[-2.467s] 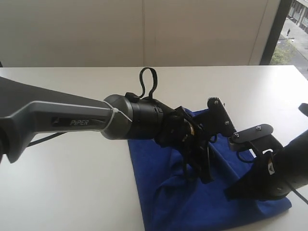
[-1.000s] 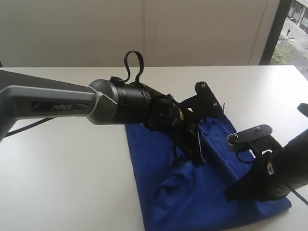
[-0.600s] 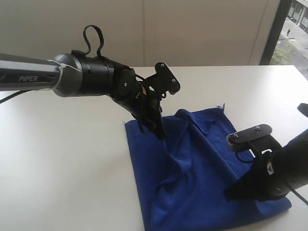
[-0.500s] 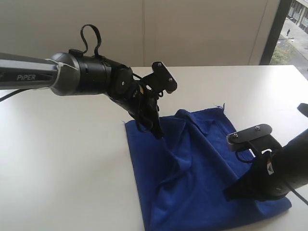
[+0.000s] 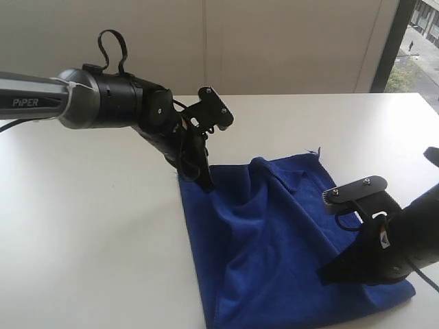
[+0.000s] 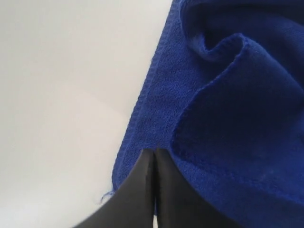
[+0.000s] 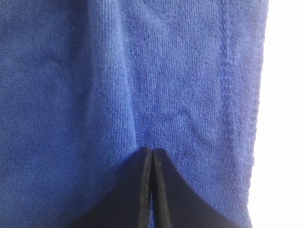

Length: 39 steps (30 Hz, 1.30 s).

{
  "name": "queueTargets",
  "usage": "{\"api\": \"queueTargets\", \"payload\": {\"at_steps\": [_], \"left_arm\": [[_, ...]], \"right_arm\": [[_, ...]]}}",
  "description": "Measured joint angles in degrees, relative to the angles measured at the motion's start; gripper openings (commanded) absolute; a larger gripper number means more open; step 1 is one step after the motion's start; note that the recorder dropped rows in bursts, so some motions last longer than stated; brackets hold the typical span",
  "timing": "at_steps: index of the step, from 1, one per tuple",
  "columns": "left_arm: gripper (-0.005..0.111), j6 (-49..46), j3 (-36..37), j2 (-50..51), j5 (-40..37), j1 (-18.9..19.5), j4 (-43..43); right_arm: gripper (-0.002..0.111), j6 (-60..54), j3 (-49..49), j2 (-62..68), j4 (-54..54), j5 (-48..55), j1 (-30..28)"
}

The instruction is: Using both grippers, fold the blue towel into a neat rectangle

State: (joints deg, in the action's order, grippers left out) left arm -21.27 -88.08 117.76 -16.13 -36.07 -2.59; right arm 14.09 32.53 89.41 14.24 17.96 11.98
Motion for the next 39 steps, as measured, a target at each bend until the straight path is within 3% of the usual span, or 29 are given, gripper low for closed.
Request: {"api": "queueTargets", "payload": {"at_steps": [12,23,33,36,38,39], "left_arm": [[0.0,1.4,0.0,0.0,-3.0,2.5,-2.2],[0.0,9.9,0.0,0.0,-4.2,2.6,-16.2],[0.0,10.9,0.0,0.6,-5.0,2.6,-18.3],[0.011,10.9,0.0,1.7,-5.1,2.6,-18.8],[0.026,11.0,0.0,2.3,-5.1,2.6,-19.5],[0.042,11.0,0.0,2.5,-5.2,2.6,-19.7]], "right_arm": [[0.0,0.0,0.0,0.0,0.0,-0.1,0.0],[0.0,0.0,0.0,0.0,0.0,-0.1,0.0],[0.0,0.0,0.0,0.0,0.0,-0.1,0.0],[0.0,0.0,0.0,0.0,0.0,-0.1,0.0],[0.0,0.0,0.0,0.0,0.0,-0.1,0.0],[0.0,0.0,0.0,0.0,0.0,0.0,0.0]]}}
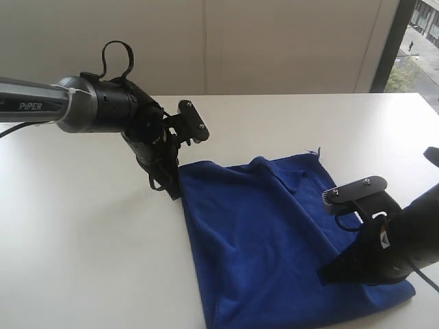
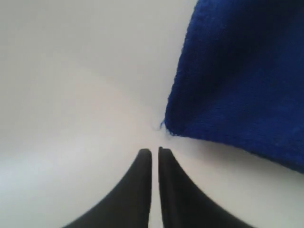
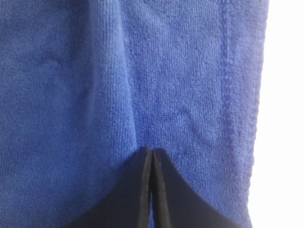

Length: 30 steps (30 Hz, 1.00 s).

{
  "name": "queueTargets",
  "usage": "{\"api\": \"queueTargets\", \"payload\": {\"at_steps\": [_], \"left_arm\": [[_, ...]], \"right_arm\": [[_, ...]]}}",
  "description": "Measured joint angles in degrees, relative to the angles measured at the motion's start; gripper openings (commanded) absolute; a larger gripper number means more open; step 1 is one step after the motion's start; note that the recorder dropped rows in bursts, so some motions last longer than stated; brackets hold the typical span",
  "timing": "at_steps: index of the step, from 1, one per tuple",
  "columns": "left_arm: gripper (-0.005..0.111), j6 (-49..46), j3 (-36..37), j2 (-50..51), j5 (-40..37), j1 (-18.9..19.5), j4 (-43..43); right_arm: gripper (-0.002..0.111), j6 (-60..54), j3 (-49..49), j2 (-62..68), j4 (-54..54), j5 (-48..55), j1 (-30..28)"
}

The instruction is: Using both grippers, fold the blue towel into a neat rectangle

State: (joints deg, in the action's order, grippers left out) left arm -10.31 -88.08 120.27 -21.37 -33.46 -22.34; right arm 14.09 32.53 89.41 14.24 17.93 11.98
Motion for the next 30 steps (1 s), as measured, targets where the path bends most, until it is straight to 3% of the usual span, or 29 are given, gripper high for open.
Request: {"api": "queueTargets", "payload": {"at_steps": [1,2,7,9,11,13,15,18,23,27,30], "left_arm": [[0.054,0.0,0.0,0.1,-0.1,0.0,-0.4],[0.056,0.2,0.0,0.1,-0.3,0.0,-0.9],[0.056,4.6,0.0,-1.8,-2.6,0.0,-4.4],[0.054,5.7,-0.4,-6.6,-4.3,-1.2,-1.5],[0.043,5.9,-0.6,-9.3,-5.5,-2.5,4.5],[0.017,5.9,-0.6,-11.0,-8.1,-3.9,11.9],[0.0,4.5,-0.4,-11.2,-12.2,-5.8,19.9],[0.0,2.5,2.4,-10.9,-14.6,-8.4,24.9],[0.0,0.8,10.8,-10.7,-6.3,-14.0,31.2],[0.0,1.8,16.0,-10.6,4.5,-18.4,32.8],[0.0,3.5,18.2,-10.4,9.9,-19.3,33.4]], "right_arm": [[0.0,0.0,0.0,0.0,0.0,0.0,0.0],[0.0,0.0,0.0,0.0,0.0,0.0,0.0],[0.0,0.0,0.0,0.0,0.0,0.0,0.0],[0.0,0.0,0.0,0.0,0.0,-0.3,0.0],[0.0,0.0,0.0,0.0,0.0,-0.7,0.0],[0.0,0.0,0.0,0.0,0.0,-1.0,0.0],[0.0,0.0,0.0,0.0,0.0,-1.2,0.0],[0.0,0.0,0.0,-0.7,-0.2,-1.2,0.0],[0.0,0.0,0.0,-1.4,-0.4,-0.7,0.0],[0.0,0.0,0.0,-1.4,-0.4,0.3,0.0],[0.0,0.3,0.0,-1.4,-0.4,0.8,0.0]]}}
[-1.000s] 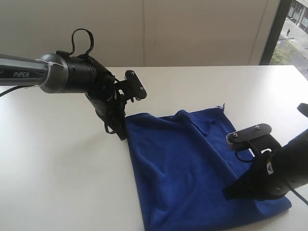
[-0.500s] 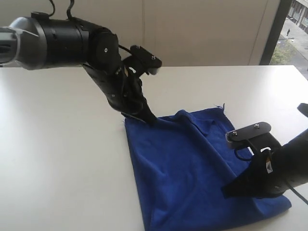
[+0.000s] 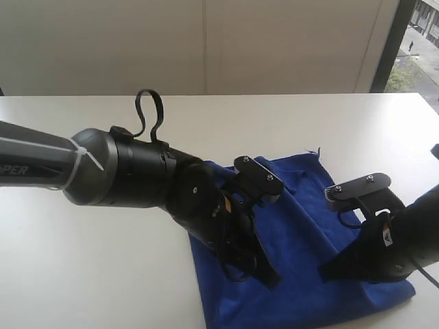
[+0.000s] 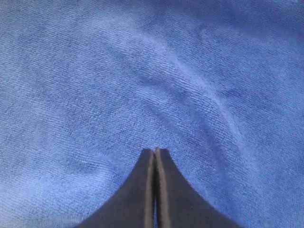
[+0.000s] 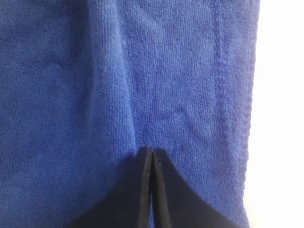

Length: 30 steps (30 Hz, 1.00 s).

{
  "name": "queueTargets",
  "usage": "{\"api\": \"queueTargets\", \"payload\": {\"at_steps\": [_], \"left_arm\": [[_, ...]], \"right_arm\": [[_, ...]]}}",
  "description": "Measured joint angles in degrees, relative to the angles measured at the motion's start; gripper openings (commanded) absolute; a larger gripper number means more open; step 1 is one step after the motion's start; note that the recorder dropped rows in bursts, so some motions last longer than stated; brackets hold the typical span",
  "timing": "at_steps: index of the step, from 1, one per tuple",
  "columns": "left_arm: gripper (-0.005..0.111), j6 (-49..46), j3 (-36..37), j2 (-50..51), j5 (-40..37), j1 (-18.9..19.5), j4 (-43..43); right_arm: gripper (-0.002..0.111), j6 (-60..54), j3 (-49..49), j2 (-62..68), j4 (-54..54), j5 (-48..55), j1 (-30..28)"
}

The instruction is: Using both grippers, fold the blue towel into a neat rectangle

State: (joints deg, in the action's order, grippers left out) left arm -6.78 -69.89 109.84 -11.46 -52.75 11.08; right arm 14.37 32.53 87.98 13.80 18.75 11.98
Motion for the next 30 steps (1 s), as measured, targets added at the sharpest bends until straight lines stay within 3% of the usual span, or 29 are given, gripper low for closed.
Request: {"api": "queueTargets", "payload": {"at_steps": [8,30], "left_arm": [[0.0,1.8,0.8,3.4,3.5,0.0,-0.8],[0.0,2.0,4.8,-0.2,-2.9,3.3,-7.9]], "right_arm": [[0.0,0.6,0.0,0.0,-0.1,1.0,0.0],[0.0,0.6,0.0,-0.8,-0.1,4.1,0.1]]}}
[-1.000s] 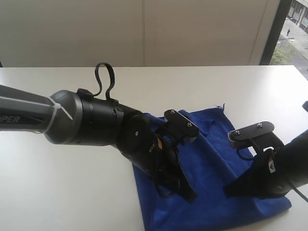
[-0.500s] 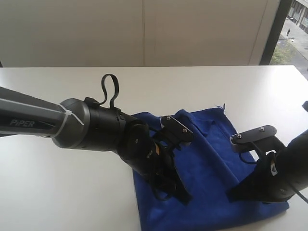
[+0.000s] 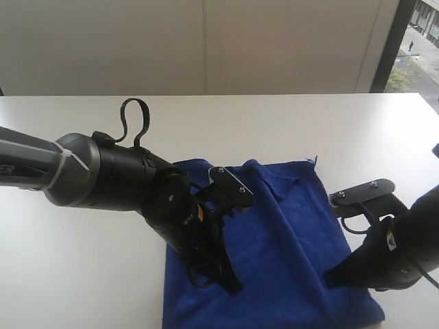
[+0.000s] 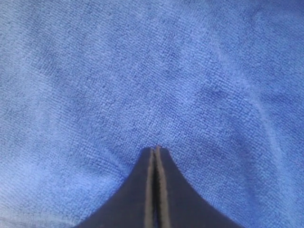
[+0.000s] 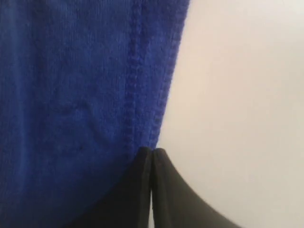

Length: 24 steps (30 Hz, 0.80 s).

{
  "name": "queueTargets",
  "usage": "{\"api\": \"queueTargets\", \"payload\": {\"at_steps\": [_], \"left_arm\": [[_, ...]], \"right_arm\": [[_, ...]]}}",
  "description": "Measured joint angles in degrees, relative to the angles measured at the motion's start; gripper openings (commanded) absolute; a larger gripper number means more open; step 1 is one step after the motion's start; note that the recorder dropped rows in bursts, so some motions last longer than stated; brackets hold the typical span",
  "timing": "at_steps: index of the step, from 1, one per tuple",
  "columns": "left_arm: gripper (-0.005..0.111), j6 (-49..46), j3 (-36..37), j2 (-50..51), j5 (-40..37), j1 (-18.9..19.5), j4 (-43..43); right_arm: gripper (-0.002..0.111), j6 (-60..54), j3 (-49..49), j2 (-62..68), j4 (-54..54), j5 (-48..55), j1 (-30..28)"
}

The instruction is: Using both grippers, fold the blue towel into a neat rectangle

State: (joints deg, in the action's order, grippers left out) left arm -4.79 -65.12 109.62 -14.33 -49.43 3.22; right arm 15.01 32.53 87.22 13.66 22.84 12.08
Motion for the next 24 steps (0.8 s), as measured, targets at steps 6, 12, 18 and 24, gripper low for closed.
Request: {"api": "queueTargets", "payload": {"at_steps": [6,12,18,24], "left_arm": [[0.0,0.0,1.9,-1.4,-1.9,0.0,-1.6],[0.0,-0.7,1.9,-2.3,-7.7,0.0,-2.7],[0.0,-4.0,2.1,-3.3,-16.0,0.0,-3.2],[0.0,-6.8,4.0,-4.2,-21.4,0.0,-4.3]], "right_arm": [[0.0,0.0,2.7,-5.5,-0.7,0.2,1.1],[0.0,-6.5,7.1,-8.9,-5.6,1.8,1.6],[0.0,-27.6,12.7,-8.0,-22.3,8.1,2.6],[0.0,-36.2,20.7,-4.1,-27.9,12.7,2.8]]}}
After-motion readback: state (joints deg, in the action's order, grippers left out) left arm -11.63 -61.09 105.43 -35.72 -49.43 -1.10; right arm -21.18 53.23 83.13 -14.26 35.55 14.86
